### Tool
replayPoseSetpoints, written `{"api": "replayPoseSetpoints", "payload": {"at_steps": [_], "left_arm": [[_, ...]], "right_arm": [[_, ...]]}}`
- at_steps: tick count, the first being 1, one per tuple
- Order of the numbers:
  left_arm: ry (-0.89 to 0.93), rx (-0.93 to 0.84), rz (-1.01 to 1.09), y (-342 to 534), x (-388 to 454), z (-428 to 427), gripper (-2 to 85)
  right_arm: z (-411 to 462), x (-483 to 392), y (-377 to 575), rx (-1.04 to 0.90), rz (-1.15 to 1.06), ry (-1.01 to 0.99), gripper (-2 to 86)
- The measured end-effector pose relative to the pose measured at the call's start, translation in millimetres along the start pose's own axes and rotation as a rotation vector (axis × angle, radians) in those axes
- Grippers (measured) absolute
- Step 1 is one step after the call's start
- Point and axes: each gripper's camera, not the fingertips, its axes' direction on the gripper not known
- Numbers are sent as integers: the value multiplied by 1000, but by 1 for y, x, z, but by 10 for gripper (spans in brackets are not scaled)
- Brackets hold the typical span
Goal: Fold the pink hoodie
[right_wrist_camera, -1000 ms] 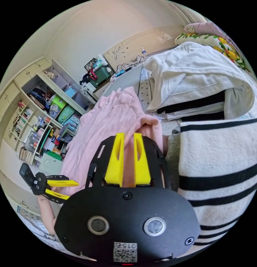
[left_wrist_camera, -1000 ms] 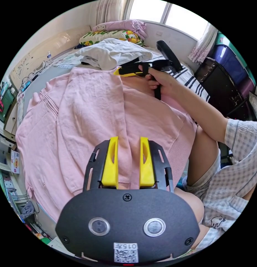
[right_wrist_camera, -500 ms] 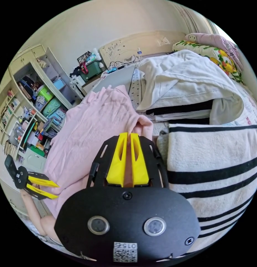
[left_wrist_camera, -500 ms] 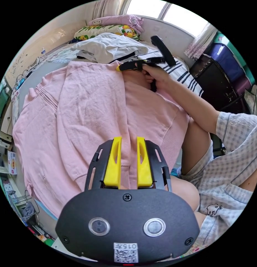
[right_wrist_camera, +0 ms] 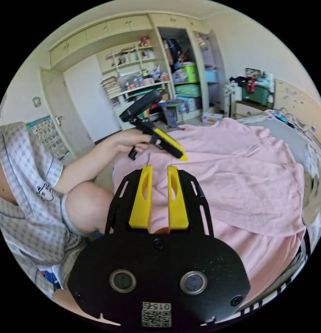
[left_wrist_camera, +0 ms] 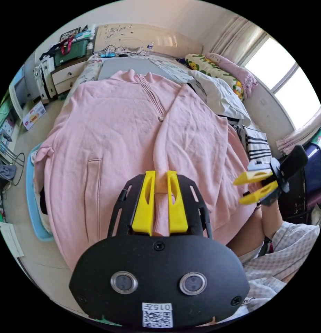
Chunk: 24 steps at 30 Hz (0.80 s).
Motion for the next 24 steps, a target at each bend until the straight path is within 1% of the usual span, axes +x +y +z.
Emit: {"api": "replayPoseSetpoints", "payload": {"at_steps": [2,5,7,11,15,17,24], "left_arm": [[-52,-8,32,-1,8,1,42],[-80,-3,34,-4,15,-1,21],[-93,1,31,-5,17,-2,14],[-125,-15,45,-8,25,-1,9],[-173,-66,64,-10,32,11,12],[-177,-59,67,-10,33,10,13],[-215,-29,83,-8,39,-5,1]], "right_arm": [[5,-3,-13,-88,-38,40,77],[5,-2,-34,-218,-42,145,61],[3,-2,-42,-282,-62,166,58],[-15,-4,-62,-292,-92,218,56],[-35,-1,-78,-296,-102,232,57],[-42,1,-84,-299,-103,238,56],[-83,14,-99,-320,-60,201,1]]}}
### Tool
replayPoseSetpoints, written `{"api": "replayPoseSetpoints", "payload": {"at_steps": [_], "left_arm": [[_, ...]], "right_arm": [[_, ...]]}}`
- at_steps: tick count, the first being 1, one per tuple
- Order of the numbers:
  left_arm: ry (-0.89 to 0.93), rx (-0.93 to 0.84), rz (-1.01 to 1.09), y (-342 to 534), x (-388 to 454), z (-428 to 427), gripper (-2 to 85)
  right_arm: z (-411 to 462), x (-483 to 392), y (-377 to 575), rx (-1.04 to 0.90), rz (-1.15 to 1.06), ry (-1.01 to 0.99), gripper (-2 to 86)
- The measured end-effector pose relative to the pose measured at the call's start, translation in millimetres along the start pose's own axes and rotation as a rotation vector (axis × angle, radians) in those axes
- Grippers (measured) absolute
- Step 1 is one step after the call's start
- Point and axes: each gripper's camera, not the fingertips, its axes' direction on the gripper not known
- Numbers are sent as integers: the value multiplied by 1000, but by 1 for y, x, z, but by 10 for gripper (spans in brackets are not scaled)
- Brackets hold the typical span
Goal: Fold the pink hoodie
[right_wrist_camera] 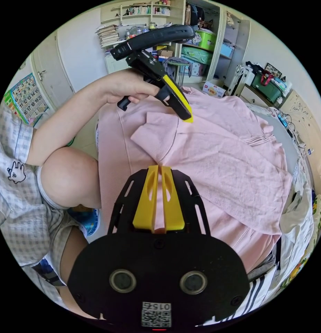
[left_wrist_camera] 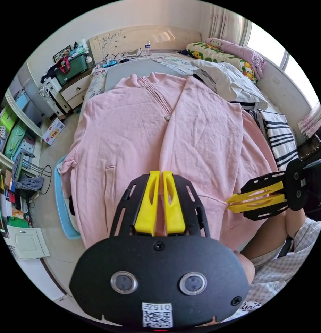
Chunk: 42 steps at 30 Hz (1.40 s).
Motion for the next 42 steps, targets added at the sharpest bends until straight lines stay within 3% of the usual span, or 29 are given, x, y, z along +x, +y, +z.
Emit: {"api": "replayPoseSetpoints", "payload": {"at_steps": [4,17,21,25,32,35,37,39,42], "left_arm": [[-23,-73,18,-2,1,16,0],[-69,-50,47,17,-15,20,2],[-21,-11,19,29,-37,20,2],[38,1,-11,39,-60,20,3],[136,21,-56,61,-106,18,3],[250,150,-130,81,-144,-7,2],[156,291,-243,110,-187,-34,1],[9,473,-521,166,-266,-59,7],[104,486,-821,228,-378,-40,48]], "right_arm": [[-3,8,0,-14,4,-23,-2],[-25,45,9,0,89,-99,2],[-36,62,17,125,204,-150,1],[-39,58,18,166,196,-126,-2],[-15,63,16,305,219,-273,-5],[20,56,4,218,210,-269,-5],[36,46,-8,141,161,-283,-6],[58,31,-23,46,123,-237,-7],[76,19,-35,24,108,-188,-9]]}}
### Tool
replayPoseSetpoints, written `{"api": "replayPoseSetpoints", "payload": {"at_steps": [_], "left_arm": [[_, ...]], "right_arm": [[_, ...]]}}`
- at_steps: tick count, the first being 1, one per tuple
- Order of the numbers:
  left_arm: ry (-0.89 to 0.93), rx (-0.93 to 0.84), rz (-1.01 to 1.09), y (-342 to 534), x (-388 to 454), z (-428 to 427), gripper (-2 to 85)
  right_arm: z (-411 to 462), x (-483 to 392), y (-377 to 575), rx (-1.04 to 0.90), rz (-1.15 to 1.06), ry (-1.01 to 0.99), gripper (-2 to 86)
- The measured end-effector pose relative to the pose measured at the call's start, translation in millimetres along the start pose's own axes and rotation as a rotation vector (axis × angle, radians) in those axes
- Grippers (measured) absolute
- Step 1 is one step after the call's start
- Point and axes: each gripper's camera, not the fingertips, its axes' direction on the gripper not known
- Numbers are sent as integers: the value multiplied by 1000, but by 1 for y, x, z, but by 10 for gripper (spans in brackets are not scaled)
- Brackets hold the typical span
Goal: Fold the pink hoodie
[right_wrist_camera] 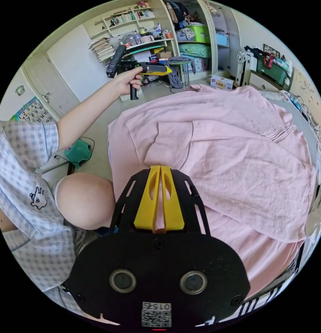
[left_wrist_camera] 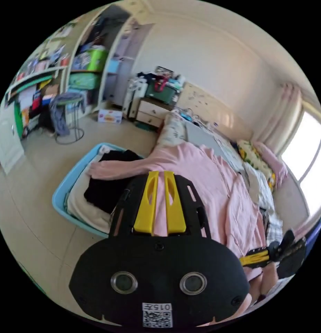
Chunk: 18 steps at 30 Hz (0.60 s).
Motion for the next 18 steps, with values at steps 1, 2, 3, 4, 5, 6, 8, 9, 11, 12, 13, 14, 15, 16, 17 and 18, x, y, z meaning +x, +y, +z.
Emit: {"api": "replayPoseSetpoints", "payload": {"at_steps": [1,2,3,4,5,6,8,9,11,12,13,14,15,16,17,18], "left_arm": [[15,-25,-62,-5,-23,6,59],[49,-73,-168,-12,-65,21,70],[83,-99,-278,-13,-100,36,83],[104,-106,-326,-13,-115,43,92],[140,-113,-407,-12,-140,59,104],[176,-112,-491,-10,-160,75,111],[230,-99,-585,-8,-181,98,118],[237,-101,-635,-9,-190,113,125],[251,-99,-685,-10,-198,133,130],[251,-102,-706,-11,-201,144,130],[251,-105,-710,-12,-201,149,129],[252,-119,-717,-14,-201,158,122],[260,-127,-724,-15,-200,165,110],[271,-128,-730,-15,-198,168,97],[302,-124,-732,-14,-194,171,73],[297,-112,-703,-15,-188,169,40]], "right_arm": [[3,2,-1,-1,7,-9,-9],[10,7,-4,-2,28,-43,-10],[17,15,-5,-4,50,-92,-10],[21,19,-6,-4,60,-116,-10],[29,26,-7,-5,78,-162,-10],[36,29,-7,-6,89,-192,-10],[48,29,-8,-7,89,-203,-10],[55,25,-9,-9,82,-195,-10],[66,20,-10,-10,72,-181,-10],[74,16,-11,-10,68,-175,-10],[78,15,-11,-10,67,-174,-10],[86,13,-11,-10,67,-175,-10],[94,11,-10,-10,68,-181,-10],[99,10,-10,-11,70,-184,-10],[107,9,-9,-11,73,-192,-10],[116,8,-8,-10,75,-199,-10]]}}
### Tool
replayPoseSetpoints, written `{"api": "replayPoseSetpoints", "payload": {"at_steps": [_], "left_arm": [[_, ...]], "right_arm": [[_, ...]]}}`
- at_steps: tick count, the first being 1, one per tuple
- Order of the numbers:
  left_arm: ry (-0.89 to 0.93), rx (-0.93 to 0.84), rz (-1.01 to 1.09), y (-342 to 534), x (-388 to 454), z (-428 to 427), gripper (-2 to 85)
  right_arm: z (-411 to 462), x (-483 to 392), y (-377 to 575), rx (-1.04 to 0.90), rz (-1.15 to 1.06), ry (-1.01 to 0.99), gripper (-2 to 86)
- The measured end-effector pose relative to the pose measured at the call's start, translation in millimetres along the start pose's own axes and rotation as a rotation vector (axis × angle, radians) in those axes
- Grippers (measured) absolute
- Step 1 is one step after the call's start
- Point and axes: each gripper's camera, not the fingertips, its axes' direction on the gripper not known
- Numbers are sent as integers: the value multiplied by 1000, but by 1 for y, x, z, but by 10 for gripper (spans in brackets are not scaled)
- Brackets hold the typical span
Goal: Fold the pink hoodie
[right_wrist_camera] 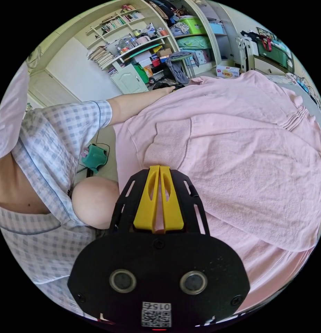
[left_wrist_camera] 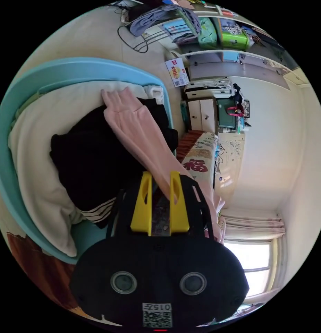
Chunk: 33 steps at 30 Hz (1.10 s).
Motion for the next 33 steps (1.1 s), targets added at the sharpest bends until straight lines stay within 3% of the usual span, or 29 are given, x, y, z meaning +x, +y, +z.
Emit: {"api": "replayPoseSetpoints", "payload": {"at_steps": [4,7,10,13,15,18,22,24,29,33], "left_arm": [[-58,97,94,14,39,-24,8],[-39,196,323,45,122,-51,2],[-102,244,737,115,237,-65,1],[-53,242,1269,246,329,-69,3],[-14,97,1705,379,349,-53,8],[-100,-176,2024,514,310,-8,16],[-344,-430,2127,589,250,51,24],[-378,-322,2095,598,254,46,26],[-403,-394,1874,576,286,43,46],[-268,-320,1661,552,313,38,80]], "right_arm": [[26,-4,6,2,0,0,-10],[49,-11,13,4,-8,20,-10],[72,-15,23,10,-8,25,-10],[82,-21,43,29,-26,-15,-10],[64,-22,73,111,-38,-76,-10],[26,-4,133,304,99,39,-8],[10,27,220,462,400,242,-6],[18,33,260,497,473,238,-5],[46,20,297,488,455,240,-5],[70,14,314,510,460,258,-5]]}}
